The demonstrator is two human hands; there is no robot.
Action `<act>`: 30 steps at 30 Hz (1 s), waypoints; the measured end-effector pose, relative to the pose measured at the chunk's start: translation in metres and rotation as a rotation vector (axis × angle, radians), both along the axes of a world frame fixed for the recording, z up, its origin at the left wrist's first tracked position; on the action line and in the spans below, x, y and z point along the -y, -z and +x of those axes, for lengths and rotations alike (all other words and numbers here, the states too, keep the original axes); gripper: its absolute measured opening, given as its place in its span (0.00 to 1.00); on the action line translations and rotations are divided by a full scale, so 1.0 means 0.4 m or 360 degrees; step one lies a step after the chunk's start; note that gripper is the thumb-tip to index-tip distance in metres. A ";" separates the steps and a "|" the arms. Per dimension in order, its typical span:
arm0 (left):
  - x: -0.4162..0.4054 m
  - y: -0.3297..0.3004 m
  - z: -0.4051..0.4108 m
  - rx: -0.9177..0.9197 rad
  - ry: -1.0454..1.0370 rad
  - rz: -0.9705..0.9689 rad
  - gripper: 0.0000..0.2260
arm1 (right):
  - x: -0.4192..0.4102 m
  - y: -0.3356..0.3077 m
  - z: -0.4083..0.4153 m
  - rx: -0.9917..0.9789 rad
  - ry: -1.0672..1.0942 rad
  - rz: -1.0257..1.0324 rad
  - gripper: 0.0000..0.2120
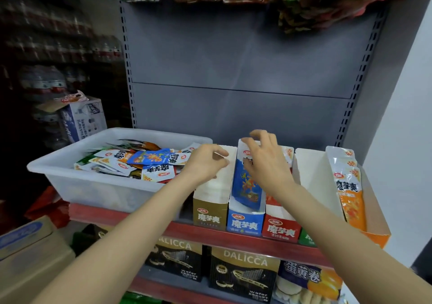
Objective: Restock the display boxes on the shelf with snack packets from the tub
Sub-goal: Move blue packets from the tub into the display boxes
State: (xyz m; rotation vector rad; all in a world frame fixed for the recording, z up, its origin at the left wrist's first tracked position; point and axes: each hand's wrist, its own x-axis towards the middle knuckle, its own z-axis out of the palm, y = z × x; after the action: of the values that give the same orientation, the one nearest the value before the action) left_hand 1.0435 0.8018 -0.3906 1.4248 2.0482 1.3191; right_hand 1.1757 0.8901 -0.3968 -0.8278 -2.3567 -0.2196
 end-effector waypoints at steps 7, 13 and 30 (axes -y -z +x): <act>0.093 -0.019 -0.177 -0.0593 -0.0375 -0.0069 0.10 | 0.083 -0.030 -0.138 0.0097 -0.0292 0.0145 0.13; 0.121 0.006 -0.303 -0.0819 -0.0228 -0.0546 0.21 | 0.093 -0.024 -0.283 0.0461 -0.0382 -0.0434 0.19; 0.130 0.002 -0.329 -0.0832 0.0005 -0.0493 0.33 | 0.080 -0.071 -0.291 -0.0065 -0.0571 -0.1067 0.40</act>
State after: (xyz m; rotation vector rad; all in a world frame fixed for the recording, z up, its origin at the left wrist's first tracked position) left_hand 0.9119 0.7499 -0.3913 1.7460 2.4277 0.6188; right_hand 1.0593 0.8583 -0.3684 -0.6598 -2.5039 0.7635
